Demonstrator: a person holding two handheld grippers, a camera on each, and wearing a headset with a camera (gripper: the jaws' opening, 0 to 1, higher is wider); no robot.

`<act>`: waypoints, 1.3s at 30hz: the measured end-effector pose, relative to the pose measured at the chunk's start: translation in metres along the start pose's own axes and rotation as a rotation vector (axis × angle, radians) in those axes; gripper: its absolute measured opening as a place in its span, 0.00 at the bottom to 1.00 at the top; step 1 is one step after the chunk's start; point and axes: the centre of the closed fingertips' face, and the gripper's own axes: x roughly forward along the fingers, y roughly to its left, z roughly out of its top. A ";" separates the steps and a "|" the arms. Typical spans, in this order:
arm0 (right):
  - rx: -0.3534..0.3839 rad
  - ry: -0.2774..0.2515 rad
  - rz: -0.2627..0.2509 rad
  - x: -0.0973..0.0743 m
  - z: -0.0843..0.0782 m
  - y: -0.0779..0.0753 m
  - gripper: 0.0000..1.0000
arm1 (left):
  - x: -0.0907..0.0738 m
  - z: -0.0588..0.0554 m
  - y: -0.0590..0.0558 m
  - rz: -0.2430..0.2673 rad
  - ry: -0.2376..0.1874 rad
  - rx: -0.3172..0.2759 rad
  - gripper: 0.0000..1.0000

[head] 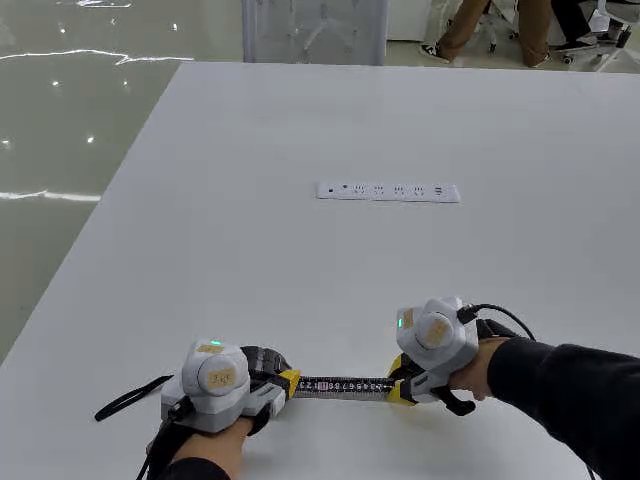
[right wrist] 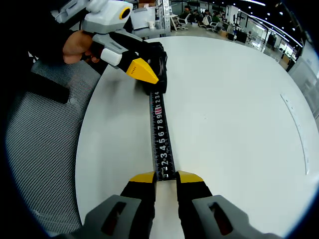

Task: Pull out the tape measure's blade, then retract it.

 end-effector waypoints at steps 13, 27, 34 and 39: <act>0.004 -0.028 -0.011 0.006 0.010 0.002 0.12 | 0.000 0.000 0.000 -0.001 -0.001 -0.003 0.60; 0.005 -0.045 -0.016 0.010 0.019 0.004 0.12 | 0.000 0.000 0.000 -0.005 -0.002 -0.007 0.60; -0.001 -0.052 -0.020 0.011 0.022 0.003 0.12 | 0.000 0.000 0.000 -0.005 -0.003 -0.008 0.60; 0.003 -0.060 -0.024 0.013 0.024 0.003 0.12 | 0.000 0.000 0.000 -0.007 -0.005 -0.015 0.60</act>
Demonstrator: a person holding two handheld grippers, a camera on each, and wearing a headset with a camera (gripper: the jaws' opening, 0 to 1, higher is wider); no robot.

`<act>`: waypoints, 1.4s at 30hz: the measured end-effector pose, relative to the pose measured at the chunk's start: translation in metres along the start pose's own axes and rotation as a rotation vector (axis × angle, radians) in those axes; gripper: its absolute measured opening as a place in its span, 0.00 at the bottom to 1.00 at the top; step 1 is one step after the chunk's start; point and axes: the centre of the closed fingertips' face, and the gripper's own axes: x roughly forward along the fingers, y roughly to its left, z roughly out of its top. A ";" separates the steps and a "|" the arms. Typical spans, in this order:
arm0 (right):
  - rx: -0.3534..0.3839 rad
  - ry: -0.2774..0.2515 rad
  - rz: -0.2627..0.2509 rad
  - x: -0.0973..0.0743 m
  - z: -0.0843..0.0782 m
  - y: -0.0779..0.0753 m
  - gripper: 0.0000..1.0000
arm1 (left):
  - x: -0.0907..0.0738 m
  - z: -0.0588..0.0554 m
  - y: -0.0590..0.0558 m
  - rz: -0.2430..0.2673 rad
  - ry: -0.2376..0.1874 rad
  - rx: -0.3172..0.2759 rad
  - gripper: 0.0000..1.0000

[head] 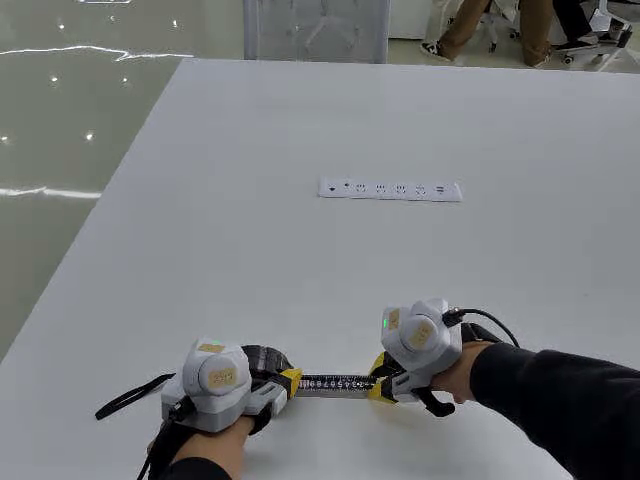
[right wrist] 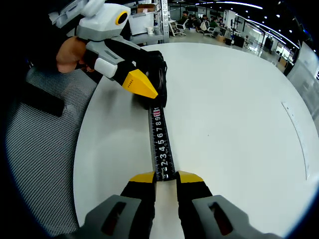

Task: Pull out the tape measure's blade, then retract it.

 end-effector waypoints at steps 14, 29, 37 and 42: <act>0.012 -0.008 -0.002 0.005 0.007 0.002 0.12 | -0.001 0.000 0.000 -0.011 0.005 -0.006 0.60; 0.014 -0.025 0.003 0.012 0.018 0.003 0.12 | -0.002 0.000 0.000 -0.025 0.002 -0.024 0.59; 0.017 -0.037 0.003 0.018 0.029 0.004 0.12 | -0.002 0.001 0.000 -0.026 0.000 -0.022 0.59; 0.010 -0.047 0.001 0.022 0.036 0.005 0.12 | -0.002 0.001 0.000 -0.028 0.000 -0.023 0.59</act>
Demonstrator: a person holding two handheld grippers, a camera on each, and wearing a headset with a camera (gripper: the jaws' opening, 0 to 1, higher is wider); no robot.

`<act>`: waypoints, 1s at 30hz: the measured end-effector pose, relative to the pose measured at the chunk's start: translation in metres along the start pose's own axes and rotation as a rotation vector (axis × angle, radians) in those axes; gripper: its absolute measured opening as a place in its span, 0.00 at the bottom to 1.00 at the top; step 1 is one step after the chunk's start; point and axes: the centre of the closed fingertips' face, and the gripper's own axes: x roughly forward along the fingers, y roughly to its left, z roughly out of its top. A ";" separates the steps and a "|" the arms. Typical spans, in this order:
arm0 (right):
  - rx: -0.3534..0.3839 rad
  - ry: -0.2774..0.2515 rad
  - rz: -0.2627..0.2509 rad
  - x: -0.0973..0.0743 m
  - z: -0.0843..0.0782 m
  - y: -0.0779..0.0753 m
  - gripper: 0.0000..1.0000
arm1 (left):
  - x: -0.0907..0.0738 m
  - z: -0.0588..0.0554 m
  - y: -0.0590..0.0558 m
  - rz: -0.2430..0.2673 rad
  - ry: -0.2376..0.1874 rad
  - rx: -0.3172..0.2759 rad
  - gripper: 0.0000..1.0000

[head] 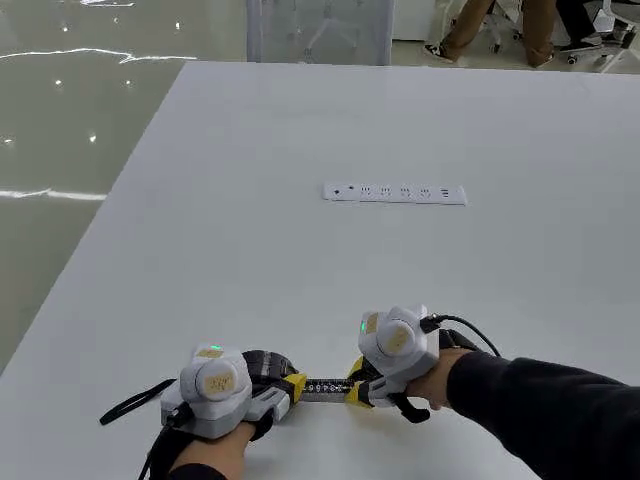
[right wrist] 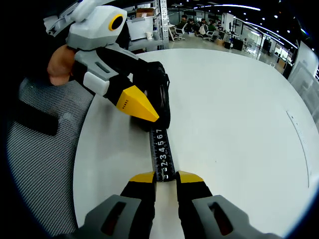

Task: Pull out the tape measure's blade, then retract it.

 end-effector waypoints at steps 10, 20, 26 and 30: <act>-0.002 -0.014 0.001 0.006 0.007 0.002 0.12 | -0.001 0.000 0.000 0.000 0.001 0.000 0.59; 0.003 -0.022 0.002 0.010 0.013 0.004 0.12 | -0.001 0.000 0.000 -0.002 0.001 -0.005 0.59; 0.005 -0.030 0.003 0.013 0.017 0.004 0.12 | -0.001 0.000 0.000 -0.003 -0.002 -0.014 0.59; 0.002 -0.033 0.004 0.014 0.020 0.006 0.12 | -0.001 0.000 0.001 -0.005 -0.001 -0.016 0.59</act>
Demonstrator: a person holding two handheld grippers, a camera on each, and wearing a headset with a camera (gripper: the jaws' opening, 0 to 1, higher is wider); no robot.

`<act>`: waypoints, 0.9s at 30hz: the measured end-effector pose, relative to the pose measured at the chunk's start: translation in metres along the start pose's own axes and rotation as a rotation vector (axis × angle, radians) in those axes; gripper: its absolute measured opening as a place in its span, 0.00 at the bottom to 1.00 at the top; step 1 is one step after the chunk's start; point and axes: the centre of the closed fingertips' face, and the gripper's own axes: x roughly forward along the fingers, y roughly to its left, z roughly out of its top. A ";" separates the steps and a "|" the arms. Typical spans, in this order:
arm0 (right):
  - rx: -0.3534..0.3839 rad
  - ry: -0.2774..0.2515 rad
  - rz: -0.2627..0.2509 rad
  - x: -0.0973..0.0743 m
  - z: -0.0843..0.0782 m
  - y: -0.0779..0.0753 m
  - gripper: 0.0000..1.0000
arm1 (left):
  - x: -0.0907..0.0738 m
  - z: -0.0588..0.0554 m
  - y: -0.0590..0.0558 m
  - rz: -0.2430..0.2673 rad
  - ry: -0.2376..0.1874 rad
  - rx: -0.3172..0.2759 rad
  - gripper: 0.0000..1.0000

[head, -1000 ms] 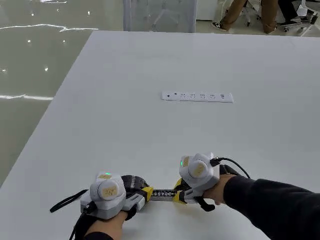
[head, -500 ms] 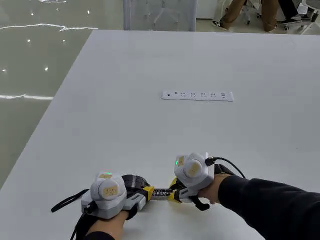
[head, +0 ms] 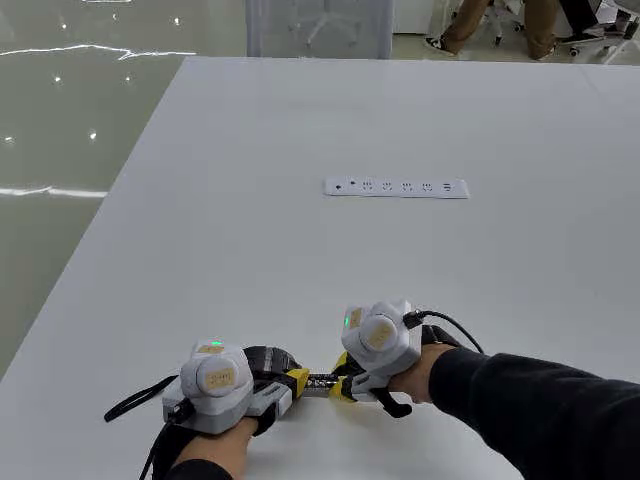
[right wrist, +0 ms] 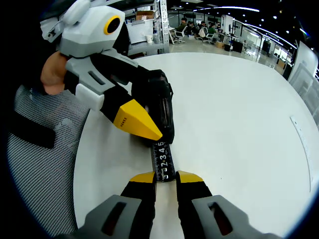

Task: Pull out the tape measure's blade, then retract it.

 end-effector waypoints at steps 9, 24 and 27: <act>-0.003 -0.016 0.001 0.005 0.004 0.002 0.12 | 0.000 0.000 0.001 -0.004 0.003 -0.006 0.59; -0.008 -0.030 0.017 0.010 0.013 0.003 0.12 | 0.000 0.000 0.001 -0.006 0.000 -0.012 0.59; -0.007 -0.032 0.021 0.011 0.014 0.003 0.12 | 0.001 0.000 0.001 -0.007 0.000 -0.013 0.59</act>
